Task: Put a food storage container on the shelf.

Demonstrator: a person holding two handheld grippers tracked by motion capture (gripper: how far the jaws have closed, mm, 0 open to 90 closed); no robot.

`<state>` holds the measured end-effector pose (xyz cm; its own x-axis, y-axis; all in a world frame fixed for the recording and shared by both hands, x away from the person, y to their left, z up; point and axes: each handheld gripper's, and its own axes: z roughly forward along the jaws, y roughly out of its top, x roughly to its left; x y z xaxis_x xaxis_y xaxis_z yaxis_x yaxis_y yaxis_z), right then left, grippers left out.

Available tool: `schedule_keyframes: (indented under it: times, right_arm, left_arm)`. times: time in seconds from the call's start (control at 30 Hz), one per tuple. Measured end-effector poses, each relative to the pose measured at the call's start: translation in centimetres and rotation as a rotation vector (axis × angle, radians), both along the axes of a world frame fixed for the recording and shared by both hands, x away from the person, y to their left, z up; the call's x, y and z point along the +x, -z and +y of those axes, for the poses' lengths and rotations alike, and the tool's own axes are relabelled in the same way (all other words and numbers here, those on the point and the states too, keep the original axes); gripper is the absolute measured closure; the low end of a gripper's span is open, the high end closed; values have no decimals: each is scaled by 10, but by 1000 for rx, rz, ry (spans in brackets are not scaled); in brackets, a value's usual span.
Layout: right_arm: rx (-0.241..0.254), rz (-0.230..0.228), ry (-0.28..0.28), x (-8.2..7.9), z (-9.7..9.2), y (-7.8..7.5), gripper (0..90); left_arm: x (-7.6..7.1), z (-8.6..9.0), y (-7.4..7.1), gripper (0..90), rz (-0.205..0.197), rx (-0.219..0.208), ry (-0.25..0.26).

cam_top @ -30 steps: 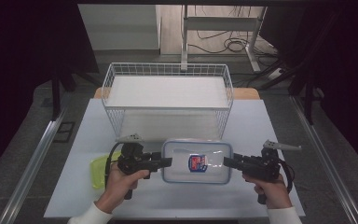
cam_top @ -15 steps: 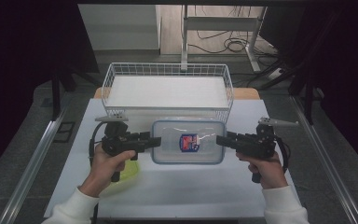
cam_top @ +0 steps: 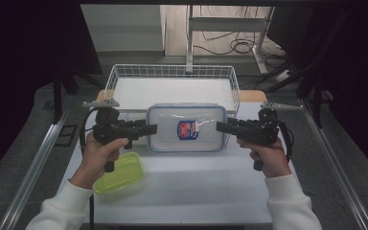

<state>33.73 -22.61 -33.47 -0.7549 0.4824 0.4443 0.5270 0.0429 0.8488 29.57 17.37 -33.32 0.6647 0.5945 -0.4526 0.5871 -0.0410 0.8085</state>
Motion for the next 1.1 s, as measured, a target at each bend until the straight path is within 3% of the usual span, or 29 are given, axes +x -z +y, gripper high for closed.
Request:
schedule_keyframes:
  times: [0.27,0.53,0.87,0.97,1.1]
  right_arm:
    - [-10,-16,5,15,6,-19,515]
    - [-23,-22,-2,39,16,-35,516]
    - [-35,2,-6,82,33,-47,515]
    - [-36,22,3,98,36,-48,514]
    - [-39,34,13,108,39,-47,514]
  left_arm:
    - [16,6,-13,540,-19,-13,-2]
    - [40,15,-27,539,-30,-8,-6]
    - [79,31,-33,538,-10,-18,-18]
    - [97,33,-33,535,17,-18,-18]
    - [108,35,-31,533,35,-15,-15]
